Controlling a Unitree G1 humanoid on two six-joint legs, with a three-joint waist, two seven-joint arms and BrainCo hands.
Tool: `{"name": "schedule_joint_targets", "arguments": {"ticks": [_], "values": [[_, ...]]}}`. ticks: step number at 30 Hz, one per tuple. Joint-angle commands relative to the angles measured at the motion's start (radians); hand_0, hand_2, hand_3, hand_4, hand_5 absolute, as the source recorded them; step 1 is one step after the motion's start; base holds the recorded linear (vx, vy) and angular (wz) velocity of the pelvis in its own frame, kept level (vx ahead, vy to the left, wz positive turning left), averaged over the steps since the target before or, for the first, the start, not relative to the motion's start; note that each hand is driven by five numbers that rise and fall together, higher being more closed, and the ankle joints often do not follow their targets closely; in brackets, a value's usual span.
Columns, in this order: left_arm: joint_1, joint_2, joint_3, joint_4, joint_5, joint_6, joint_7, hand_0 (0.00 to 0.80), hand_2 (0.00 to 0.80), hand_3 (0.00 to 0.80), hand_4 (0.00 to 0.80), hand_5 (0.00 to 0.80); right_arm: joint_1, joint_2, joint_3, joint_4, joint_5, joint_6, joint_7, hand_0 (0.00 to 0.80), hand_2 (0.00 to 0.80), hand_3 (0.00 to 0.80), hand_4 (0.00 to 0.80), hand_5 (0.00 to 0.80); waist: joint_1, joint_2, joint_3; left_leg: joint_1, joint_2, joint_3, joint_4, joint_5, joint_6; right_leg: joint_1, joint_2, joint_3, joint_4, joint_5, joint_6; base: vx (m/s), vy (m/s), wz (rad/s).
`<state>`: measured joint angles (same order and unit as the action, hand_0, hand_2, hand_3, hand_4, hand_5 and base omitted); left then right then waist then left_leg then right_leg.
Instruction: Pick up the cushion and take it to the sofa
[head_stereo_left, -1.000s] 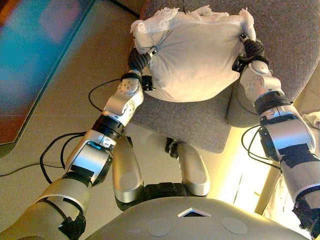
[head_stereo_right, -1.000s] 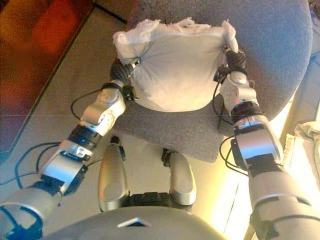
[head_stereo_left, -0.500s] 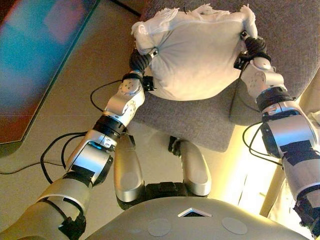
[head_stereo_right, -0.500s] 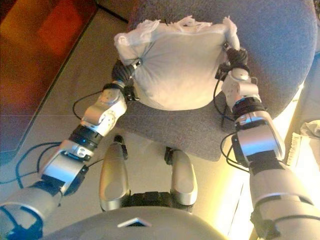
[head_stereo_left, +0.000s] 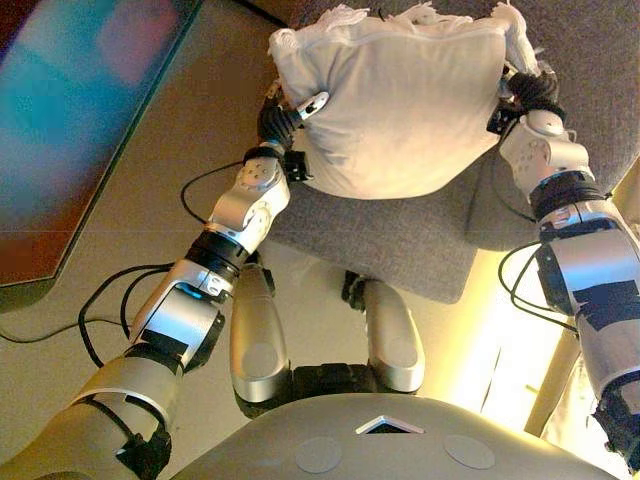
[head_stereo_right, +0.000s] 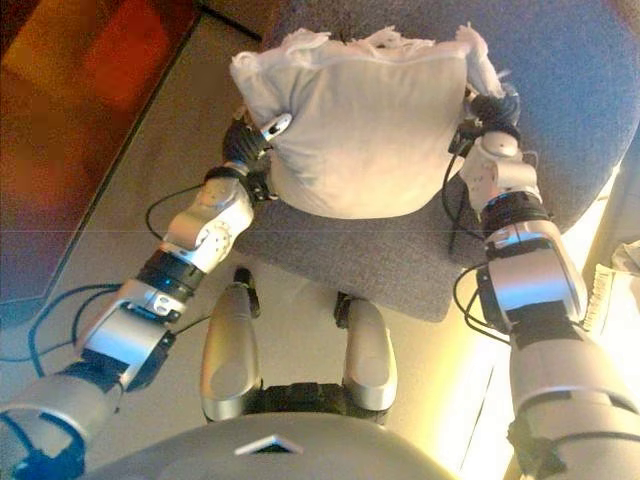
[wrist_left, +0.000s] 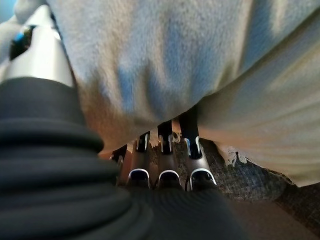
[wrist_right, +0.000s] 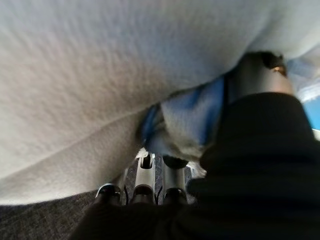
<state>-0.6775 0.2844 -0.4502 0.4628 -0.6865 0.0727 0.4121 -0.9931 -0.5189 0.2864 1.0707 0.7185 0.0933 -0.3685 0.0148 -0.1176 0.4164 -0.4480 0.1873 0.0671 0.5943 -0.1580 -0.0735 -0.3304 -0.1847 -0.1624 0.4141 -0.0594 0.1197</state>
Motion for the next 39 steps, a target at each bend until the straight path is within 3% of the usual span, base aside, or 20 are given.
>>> {"name": "schedule_joint_targets", "arguments": {"ticks": [1,10,19,24,26,32,36,39], "values": [[-0.005,-0.024,-0.026,-0.038,-0.029,-0.052,0.002,0.0,0.0,0.0,0.0,0.0,-0.058,-0.038,-0.007,-0.026,0.001,-0.054,-0.016,0.0,0.0,0.0,0.0,0.0,0.036,0.016,-0.06,0.043,0.093,-0.052,-0.018,0.031,-0.133,0.072,-0.075,0.048,-0.062,0.045,0.101,0.05,0.043,-0.04],[0.067,0.037,0.04,-0.087,-0.026,-0.112,0.009,0.0,0.0,0.0,0.0,0.0,-0.011,-0.15,-0.051,-0.085,0.004,-0.086,-0.095,0.0,0.0,0.0,0.0,0.0,0.038,0.018,-0.102,0.106,0.093,-0.02,-0.081,0.05,-0.135,0.149,-0.075,0.039,-0.146,0.059,0.113,0.051,0.018,-0.03],[0.229,0.148,0.159,-0.145,-0.056,-0.157,-0.083,0.0,0.0,0.0,0.0,0.0,0.124,-0.318,-0.155,-0.089,0.057,-0.101,-0.037,0.0,0.0,0.0,0.0,0.0,0.061,-0.002,-0.157,0.174,0.095,0.005,-0.145,0.063,-0.127,0.233,-0.069,0.001,-0.214,0.06,0.114,0.083,-0.027,0.02],[0.31,0.182,0.231,-0.164,-0.081,-0.145,-0.15,0.0,0.0,0.0,0.0,0.0,0.229,-0.349,-0.233,-0.108,0.052,-0.096,-0.015,0.0,0.0,0.0,0.0,0.0,0.067,-0.001,-0.199,0.237,0.089,0.025,-0.205,0.08,-0.124,0.287,-0.063,-0.013,-0.26,0.062,0.113,0.131,0.024,0.05],[0.342,0.183,0.254,-0.171,-0.132,-0.101,-0.19,0.0,0.0,0.0,0.0,0.0,0.27,-0.357,-0.262,-0.111,0.05,-0.062,-0.012,0.0,0.0,0.0,0.0,0.0,0.068,-0.001,-0.216,0.261,0.087,0.032,-0.222,0.082,-0.124,0.306,-0.062,-0.015,-0.276,0.062,0.115,0.126,0.022,0.06],[0.434,0.176,0.294,-0.225,-0.157,-0.078,-0.264,0.0,0.0,0.0,0.0,0.0,0.394,-0.336,-0.315,-0.209,0.06,-0.065,0.08,0.0,0.0,0.0,0.0,0.0,0.065,0.006,-0.24,0.289,0.086,0.043,-0.217,0.067,-0.121,0.337,-0.064,-0.008,-0.285,0.057,0.115,0.085,0.038,0.0],[0.5,0.147,0.324,-0.276,-0.139,-0.074,-0.287,0.0,0.0,0.0,0.0,0.0,0.54,-0.242,-0.341,-0.398,0.067,-0.072,0.133,0.0,0.0,0.0,0.0,0.0,0.049,0.013,-0.244,0.301,0.076,0.061,-0.222,0.06,-0.111,0.344,-0.072,0.0,-0.288,0.057,0.119,0.005,0.062,-0.05],[0.546,0.122,0.343,-0.289,-0.133,-0.075,-0.303,0.0,0.0,0.0,0.0,0.0,0.675,-0.121,-0.37,-0.529,0.102,-0.09,0.176,0.0,0.0,0.0,0.0,0.0,0.031,0.018,-0.243,0.312,0.068,0.076,-0.229,0.058,-0.1,0.343,-0.077,0.01,-0.288,0.059,0.123,-0.053,0.077,-0.1]]}}
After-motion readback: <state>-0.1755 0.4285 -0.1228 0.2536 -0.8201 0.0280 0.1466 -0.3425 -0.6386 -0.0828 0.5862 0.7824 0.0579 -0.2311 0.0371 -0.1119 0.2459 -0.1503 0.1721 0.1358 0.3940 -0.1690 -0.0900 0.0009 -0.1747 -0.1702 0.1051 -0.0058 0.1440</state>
